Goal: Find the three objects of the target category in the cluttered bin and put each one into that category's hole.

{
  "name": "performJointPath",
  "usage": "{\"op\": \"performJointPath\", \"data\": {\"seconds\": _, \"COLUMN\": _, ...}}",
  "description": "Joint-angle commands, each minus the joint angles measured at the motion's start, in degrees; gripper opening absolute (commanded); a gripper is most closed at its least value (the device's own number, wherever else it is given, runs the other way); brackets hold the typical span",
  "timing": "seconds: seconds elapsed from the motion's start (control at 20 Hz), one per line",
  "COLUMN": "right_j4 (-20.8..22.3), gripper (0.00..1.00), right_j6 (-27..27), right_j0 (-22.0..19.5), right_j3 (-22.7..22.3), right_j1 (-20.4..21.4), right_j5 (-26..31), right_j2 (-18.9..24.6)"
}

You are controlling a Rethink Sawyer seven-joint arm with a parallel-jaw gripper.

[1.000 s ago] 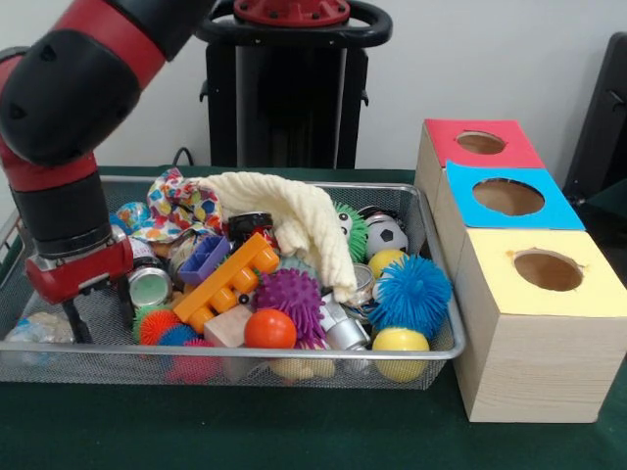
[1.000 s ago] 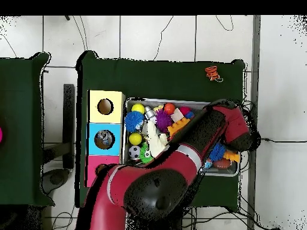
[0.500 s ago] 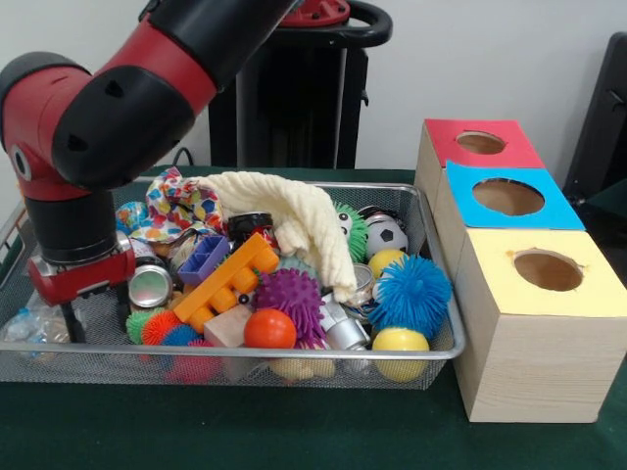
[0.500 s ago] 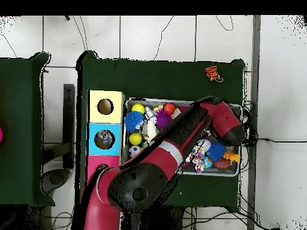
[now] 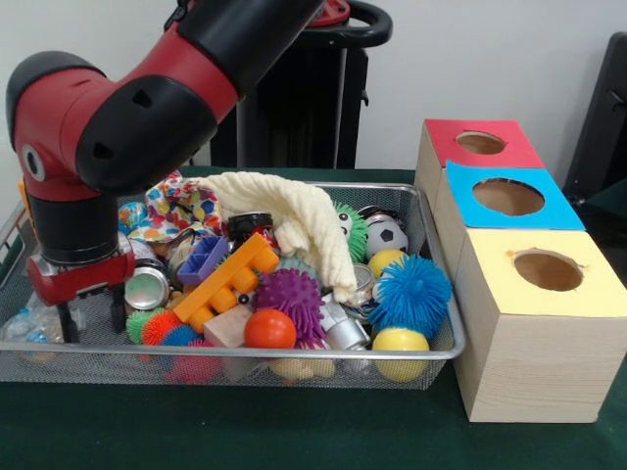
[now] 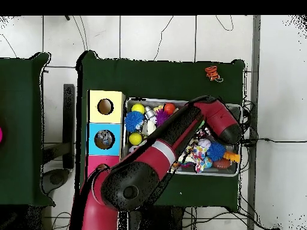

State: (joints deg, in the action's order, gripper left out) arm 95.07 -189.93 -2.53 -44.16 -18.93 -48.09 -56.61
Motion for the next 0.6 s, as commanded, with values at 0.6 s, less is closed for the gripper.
{"op": "performJointPath", "data": {"seconds": 0.6, "right_j4": -2.31, "gripper": 1.00, "right_j6": -9.74, "right_j0": 0.18, "right_j3": -3.03, "right_j1": -5.36, "right_j5": 14.97, "right_j2": -3.39}}
